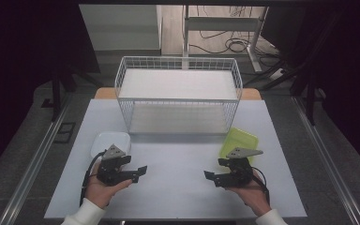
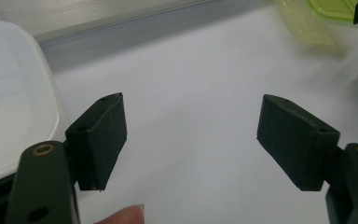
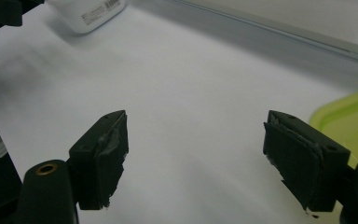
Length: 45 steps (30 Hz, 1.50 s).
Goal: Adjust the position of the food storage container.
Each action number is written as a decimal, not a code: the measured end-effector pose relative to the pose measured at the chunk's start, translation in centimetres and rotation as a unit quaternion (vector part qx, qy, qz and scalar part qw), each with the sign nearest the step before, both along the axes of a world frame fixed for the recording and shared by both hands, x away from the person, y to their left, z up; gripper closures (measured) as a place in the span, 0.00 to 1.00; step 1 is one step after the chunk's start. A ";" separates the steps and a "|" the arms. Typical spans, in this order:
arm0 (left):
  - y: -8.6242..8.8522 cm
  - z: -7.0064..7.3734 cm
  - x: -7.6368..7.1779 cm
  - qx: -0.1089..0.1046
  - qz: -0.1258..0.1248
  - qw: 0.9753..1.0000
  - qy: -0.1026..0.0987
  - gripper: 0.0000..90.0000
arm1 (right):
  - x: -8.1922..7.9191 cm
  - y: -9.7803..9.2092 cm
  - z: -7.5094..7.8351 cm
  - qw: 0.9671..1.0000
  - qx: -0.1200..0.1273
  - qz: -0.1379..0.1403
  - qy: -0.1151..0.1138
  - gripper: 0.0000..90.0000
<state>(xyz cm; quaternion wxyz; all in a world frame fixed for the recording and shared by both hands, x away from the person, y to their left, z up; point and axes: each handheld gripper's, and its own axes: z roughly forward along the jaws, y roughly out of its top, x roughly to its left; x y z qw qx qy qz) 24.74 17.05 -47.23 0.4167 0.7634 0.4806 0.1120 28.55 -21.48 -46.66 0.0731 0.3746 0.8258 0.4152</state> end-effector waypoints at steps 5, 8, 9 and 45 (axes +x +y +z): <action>0.2 -0.1 -0.1 -0.001 0.000 1.000 -0.006 0.26 | 0.3 -0.2 -0.1 1.000 -0.003 -0.002 0.007 0.26; 0.3 -0.1 -0.3 0.000 -0.013 1.000 -0.006 0.28 | 0.2 0.0 0.0 1.000 -0.011 0.005 0.006 0.27; 0.3 -0.1 -0.3 0.000 -0.013 1.000 -0.006 0.28 | 0.2 0.0 0.0 1.000 -0.011 0.005 0.006 0.27; 0.9 -0.3 0.6 0.003 -0.015 1.000 -0.003 0.28 | 4.3 -3.7 4.2 0.999 -0.028 -0.025 0.036 0.48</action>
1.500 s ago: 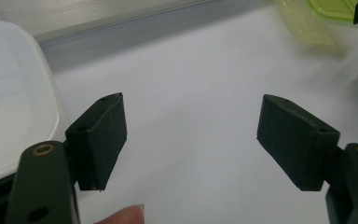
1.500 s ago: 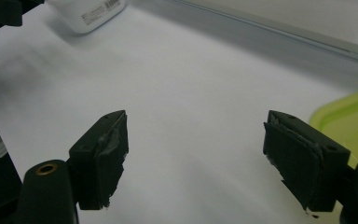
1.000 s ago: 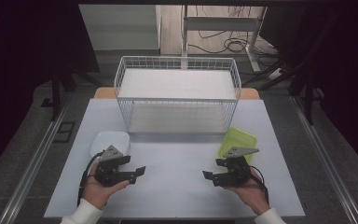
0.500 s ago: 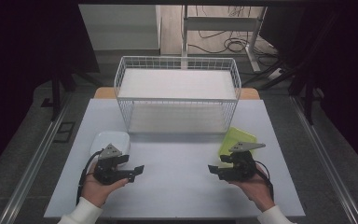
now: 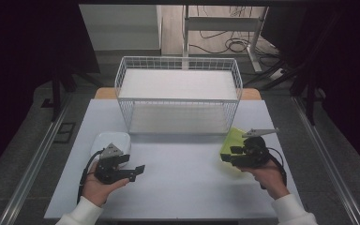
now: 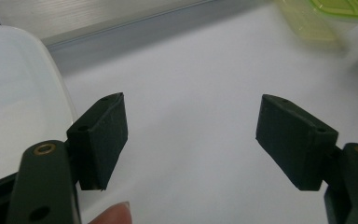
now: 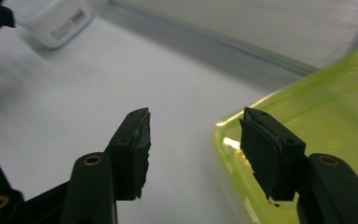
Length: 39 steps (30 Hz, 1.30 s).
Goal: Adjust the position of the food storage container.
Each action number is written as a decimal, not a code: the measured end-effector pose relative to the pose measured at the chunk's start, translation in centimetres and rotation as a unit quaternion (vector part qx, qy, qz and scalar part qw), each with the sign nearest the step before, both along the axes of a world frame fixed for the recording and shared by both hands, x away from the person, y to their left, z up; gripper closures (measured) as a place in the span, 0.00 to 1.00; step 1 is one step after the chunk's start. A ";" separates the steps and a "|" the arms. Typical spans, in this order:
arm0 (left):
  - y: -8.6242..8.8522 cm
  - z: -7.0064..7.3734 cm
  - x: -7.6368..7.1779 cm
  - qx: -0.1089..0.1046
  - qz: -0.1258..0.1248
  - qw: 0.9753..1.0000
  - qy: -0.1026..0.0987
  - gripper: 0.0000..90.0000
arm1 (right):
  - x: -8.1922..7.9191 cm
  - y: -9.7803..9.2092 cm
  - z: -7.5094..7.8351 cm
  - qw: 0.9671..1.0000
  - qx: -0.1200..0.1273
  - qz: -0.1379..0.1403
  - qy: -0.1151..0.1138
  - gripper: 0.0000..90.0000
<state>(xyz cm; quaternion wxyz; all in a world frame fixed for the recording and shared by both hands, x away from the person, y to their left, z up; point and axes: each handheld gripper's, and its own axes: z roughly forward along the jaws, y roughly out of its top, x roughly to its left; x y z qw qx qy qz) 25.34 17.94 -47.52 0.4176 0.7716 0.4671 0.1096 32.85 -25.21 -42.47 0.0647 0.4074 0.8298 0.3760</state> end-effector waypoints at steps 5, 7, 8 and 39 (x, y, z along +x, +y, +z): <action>-0.3 0.1 0.2 -0.001 -0.007 1.000 0.002 0.27 | 2.8 -1.5 1.2 0.999 -0.035 -0.018 0.005 0.52; -0.4 0.1 0.2 -0.002 -0.008 1.000 0.002 0.27 | 3.2 -1.7 1.2 0.999 -0.038 -0.020 0.007 0.53; -0.5 0.1 0.2 -0.001 -0.009 1.000 0.004 0.27 | 3.7 -2.0 1.3 0.999 -0.042 -0.024 0.011 0.53; -0.9 -0.1 0.2 0.005 -0.018 1.000 0.008 0.28 | 14.2 -6.3 -3.0 0.985 -0.153 -0.071 0.044 0.98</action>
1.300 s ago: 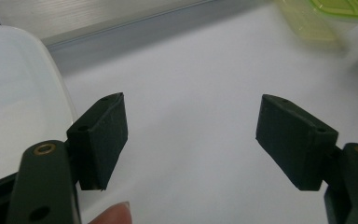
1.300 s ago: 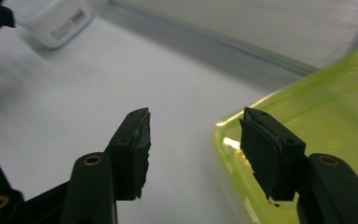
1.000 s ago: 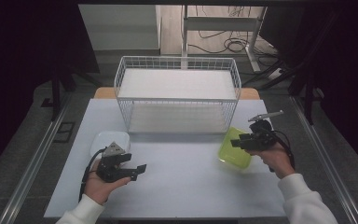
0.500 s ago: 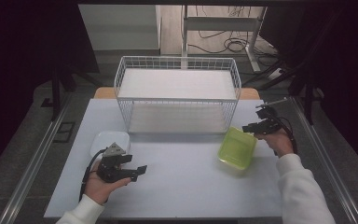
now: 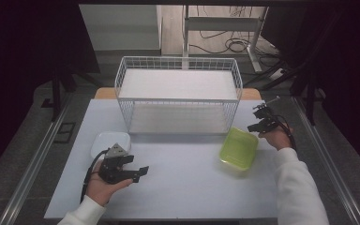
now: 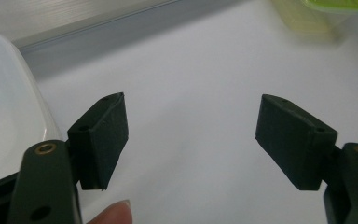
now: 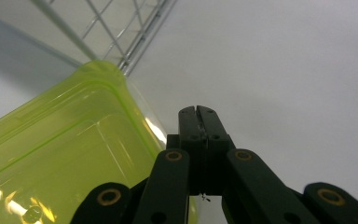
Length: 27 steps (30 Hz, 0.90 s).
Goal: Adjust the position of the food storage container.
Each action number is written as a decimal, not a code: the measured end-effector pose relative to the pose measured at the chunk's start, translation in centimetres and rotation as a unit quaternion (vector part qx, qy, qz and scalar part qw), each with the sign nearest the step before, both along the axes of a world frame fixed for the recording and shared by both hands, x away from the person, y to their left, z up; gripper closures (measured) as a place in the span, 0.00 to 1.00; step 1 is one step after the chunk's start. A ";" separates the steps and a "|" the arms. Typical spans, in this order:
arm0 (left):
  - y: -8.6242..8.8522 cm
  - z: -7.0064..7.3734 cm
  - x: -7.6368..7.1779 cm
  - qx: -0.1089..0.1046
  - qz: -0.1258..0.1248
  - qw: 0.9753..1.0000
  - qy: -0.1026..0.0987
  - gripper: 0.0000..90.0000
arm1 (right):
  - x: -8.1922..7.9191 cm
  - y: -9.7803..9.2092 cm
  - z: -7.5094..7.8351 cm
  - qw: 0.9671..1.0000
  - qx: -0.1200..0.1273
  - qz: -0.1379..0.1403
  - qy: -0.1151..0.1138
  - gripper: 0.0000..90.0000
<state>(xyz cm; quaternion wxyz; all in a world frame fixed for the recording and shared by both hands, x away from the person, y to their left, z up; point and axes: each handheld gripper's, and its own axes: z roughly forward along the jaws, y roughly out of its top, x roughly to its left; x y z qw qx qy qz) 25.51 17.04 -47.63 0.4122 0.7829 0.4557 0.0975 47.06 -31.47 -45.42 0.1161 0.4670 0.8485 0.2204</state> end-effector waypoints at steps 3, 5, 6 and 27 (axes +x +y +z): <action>0.1 -0.1 0.0 0.000 0.000 1.000 0.002 0.28 | 0.0 0.2 -0.2 1.000 -0.008 0.007 0.000 0.99; 0.0 -0.2 0.1 0.002 -0.002 1.000 0.003 0.28 | -0.1 0.2 -0.1 1.000 -0.008 0.011 0.004 0.99; 0.0 -0.2 0.1 0.004 -0.002 1.000 0.004 0.28 | -0.3 0.3 -0.1 1.000 -0.013 0.019 0.005 0.99; -0.2 -0.4 0.1 0.008 -0.003 1.000 0.007 0.28 | -7.4 4.0 -0.9 0.998 -0.009 0.034 0.043 0.99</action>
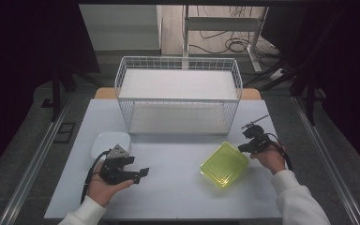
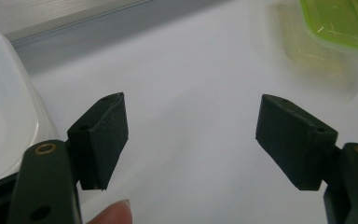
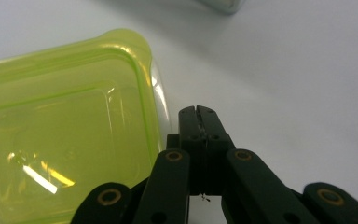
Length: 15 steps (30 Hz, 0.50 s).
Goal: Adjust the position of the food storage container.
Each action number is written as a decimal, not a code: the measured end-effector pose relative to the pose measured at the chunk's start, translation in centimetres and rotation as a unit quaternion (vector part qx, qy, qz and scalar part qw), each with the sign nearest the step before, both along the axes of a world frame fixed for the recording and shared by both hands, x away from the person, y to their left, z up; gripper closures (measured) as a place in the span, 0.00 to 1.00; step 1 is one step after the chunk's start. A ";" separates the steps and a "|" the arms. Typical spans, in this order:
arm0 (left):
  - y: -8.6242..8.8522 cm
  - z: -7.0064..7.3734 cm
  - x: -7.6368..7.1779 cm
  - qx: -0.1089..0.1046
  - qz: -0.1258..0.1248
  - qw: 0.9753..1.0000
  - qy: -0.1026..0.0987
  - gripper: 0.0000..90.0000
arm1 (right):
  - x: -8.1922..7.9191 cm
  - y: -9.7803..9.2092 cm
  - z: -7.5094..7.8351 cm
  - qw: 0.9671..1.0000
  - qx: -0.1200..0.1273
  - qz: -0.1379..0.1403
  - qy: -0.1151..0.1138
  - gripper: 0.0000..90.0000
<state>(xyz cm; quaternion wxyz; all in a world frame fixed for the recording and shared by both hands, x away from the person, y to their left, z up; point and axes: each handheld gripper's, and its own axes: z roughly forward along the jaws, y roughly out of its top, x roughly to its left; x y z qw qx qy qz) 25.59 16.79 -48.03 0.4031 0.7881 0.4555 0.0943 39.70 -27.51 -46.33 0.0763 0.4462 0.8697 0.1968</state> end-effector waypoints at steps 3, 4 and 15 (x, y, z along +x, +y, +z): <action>0.0 -0.1 0.1 0.002 0.000 1.000 0.001 0.28 | -0.7 -0.2 -0.1 1.000 0.009 0.005 -0.004 0.99; 0.0 -0.1 0.1 0.002 0.001 1.000 0.001 0.28 | -1.1 -0.6 0.1 1.000 0.020 0.000 -0.010 0.99; 0.0 0.0 -0.1 0.006 0.003 1.000 -0.001 0.28 | -7.5 -1.3 3.9 0.994 0.060 0.071 -0.059 0.99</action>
